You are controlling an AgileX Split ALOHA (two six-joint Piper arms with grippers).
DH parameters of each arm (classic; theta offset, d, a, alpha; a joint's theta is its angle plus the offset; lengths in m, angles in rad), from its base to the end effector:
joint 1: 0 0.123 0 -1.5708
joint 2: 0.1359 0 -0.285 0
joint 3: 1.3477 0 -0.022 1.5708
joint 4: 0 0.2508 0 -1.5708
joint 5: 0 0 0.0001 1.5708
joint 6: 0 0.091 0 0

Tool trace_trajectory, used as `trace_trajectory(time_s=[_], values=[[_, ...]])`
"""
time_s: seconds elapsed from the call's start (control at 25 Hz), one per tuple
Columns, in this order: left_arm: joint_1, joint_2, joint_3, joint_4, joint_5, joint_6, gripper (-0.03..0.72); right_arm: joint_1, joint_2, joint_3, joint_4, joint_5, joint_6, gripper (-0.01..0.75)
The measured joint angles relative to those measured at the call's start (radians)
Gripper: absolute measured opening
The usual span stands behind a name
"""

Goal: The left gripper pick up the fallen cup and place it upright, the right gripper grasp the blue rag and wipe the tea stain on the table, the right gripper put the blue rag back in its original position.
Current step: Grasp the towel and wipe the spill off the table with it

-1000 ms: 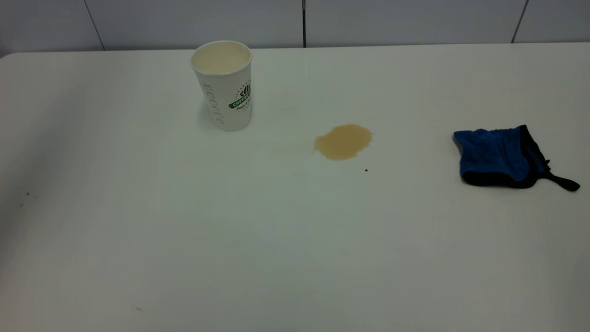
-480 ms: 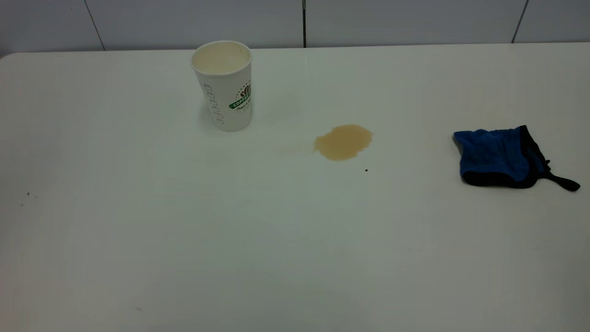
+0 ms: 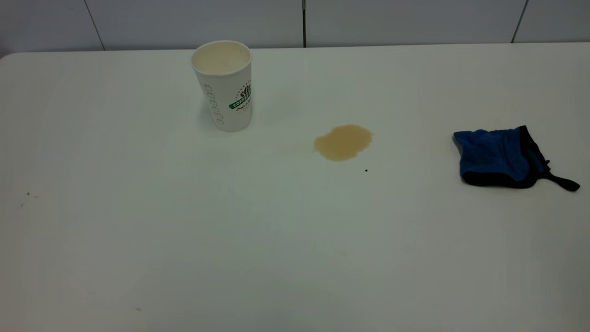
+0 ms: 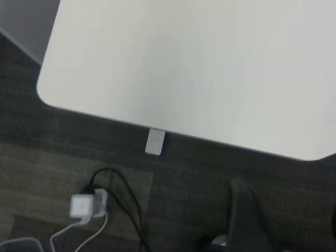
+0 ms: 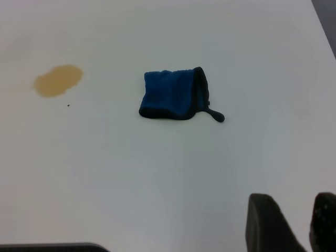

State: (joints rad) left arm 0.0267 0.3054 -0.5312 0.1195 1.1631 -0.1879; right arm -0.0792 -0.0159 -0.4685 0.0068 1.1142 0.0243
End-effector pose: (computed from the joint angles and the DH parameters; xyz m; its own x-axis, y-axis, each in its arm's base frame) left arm 0.0337 0.0109 0.2750 -0.7282 -0.1585 -0.6668 -0.2028 0.9792 -0.0113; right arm -0.0060 0.0010 0.2642 -0.5125 0.0681 -0.8560 0.0879 0.9958 0.0265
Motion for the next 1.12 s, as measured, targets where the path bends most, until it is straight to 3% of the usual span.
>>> trace_trajectory(time_s=[0.56, 1.12], values=[[-0.006, -0.289, 0.036, -0.058, -0.018, 0.127, 0.427, 0.0, 0.0, 0.0, 0.0, 0.0, 0.0, 0.239], [-0.006, -0.323, 0.044, -0.065, -0.026, 0.13, 0.427, 0.0, 0.0, 0.0, 0.0, 0.0, 0.0, 0.239]])
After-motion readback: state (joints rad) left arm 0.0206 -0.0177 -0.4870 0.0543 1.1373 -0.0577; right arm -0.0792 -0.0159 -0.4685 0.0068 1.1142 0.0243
